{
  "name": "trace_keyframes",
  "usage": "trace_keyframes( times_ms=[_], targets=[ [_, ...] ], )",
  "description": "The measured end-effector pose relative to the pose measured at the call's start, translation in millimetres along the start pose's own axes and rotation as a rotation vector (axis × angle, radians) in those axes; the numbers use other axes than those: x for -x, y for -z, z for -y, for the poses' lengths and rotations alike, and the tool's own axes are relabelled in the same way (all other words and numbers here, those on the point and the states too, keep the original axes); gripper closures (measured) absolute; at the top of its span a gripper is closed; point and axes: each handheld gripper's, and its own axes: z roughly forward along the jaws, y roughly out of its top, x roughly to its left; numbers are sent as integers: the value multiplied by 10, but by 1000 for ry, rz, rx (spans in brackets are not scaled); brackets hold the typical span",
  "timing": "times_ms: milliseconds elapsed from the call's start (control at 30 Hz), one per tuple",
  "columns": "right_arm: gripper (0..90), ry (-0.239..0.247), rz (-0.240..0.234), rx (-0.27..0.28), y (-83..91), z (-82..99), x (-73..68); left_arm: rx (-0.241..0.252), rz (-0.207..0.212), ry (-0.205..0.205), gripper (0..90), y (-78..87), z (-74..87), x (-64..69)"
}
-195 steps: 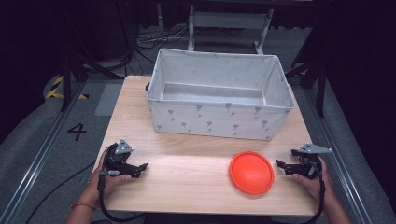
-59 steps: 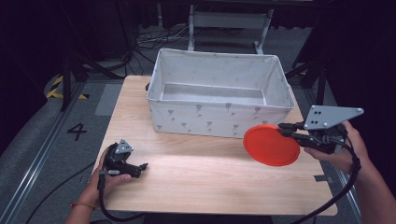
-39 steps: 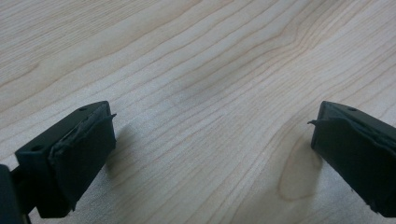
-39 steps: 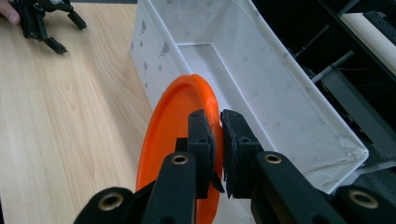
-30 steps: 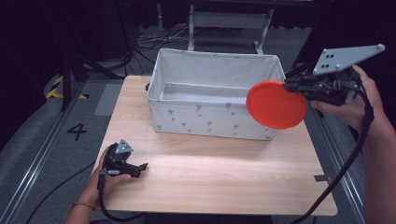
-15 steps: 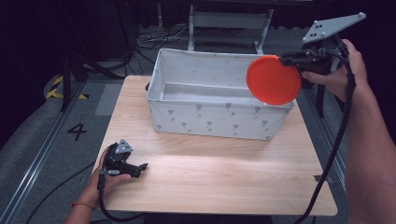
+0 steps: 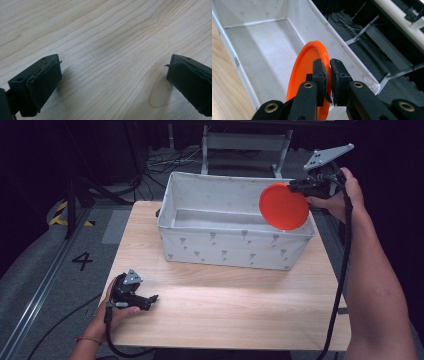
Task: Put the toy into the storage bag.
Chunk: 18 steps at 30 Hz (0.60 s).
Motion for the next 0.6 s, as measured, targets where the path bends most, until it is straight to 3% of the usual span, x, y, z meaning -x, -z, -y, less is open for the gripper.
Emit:
trace_keyframes(
  times_ms=[367, 600],
  targets=[
    [830, 25, -80, -27, -169, 202, -90, 2, -2, -2, 2, -1, 0, -1],
    [831, 98, -154, -76, -273, 287, -196, 0, -2, 1, 2, 1, 1, 2]
  ],
)
